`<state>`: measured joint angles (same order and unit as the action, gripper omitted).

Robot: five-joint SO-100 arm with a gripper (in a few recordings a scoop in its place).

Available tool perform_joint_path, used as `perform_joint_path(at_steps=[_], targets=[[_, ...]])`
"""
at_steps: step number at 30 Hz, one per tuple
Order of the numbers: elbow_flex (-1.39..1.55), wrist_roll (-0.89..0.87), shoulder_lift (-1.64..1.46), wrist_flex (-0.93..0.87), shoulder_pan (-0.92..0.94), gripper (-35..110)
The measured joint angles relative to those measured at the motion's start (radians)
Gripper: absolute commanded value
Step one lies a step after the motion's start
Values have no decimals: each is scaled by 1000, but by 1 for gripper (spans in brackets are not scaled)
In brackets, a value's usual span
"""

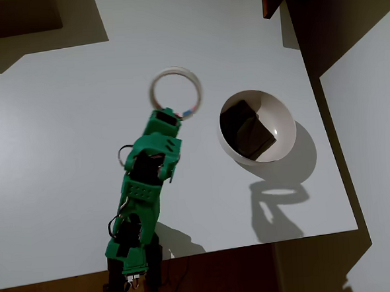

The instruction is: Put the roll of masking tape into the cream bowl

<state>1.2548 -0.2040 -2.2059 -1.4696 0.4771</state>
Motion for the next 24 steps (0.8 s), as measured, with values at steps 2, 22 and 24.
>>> perform_joint_path(at_steps=[2, 22, 24], targets=[[-40, 12, 66, 17, 87, -8], [-684, 49, 971, 126, 518, -8], [-704, 63, 1037, 141, 531, -8]])
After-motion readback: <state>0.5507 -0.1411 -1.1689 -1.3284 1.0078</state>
